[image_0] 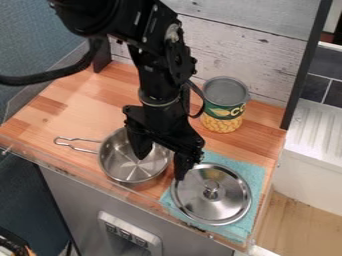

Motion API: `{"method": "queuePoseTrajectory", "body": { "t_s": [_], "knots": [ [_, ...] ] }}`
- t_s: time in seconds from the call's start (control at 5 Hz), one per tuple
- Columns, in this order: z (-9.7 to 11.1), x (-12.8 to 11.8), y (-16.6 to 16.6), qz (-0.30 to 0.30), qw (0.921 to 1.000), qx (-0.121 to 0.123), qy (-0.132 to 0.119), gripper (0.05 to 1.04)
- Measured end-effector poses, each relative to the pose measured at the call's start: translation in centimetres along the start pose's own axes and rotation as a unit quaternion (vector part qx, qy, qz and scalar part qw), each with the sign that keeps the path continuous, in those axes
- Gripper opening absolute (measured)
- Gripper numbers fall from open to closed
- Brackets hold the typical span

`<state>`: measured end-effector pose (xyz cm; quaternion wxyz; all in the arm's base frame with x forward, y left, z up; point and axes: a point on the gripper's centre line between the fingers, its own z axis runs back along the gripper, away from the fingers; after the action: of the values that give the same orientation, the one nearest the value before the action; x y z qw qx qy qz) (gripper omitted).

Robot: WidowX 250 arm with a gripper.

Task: Move green and yellow can from top right of the table to the top left of table

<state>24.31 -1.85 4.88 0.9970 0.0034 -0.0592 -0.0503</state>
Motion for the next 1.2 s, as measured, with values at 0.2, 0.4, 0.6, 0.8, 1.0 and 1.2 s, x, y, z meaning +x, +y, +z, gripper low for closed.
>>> {"method": "queuePoseTrajectory", "body": {
  "t_s": [0.2,0.4,0.6,0.8,1.0,1.2],
  "knots": [
    [-0.4,-0.2,-0.1,0.002,0.9999,-0.002,0.01,1.001],
    [-0.4,2.4,-2.8,-0.023,0.9996,-0.018,0.003,1.001],
    [-0.1,4.7,-5.2,-0.051,0.9983,-0.026,-0.012,1.001],
    [-0.3,6.9,-7.2,-0.077,0.9964,-0.029,-0.022,1.001],
    [-0.9,9.6,-8.3,-0.089,0.9952,-0.031,-0.023,1.001],
    [-1.1,12.4,-9.3,-0.095,0.9938,-0.046,-0.033,1.001]
  ]
}}
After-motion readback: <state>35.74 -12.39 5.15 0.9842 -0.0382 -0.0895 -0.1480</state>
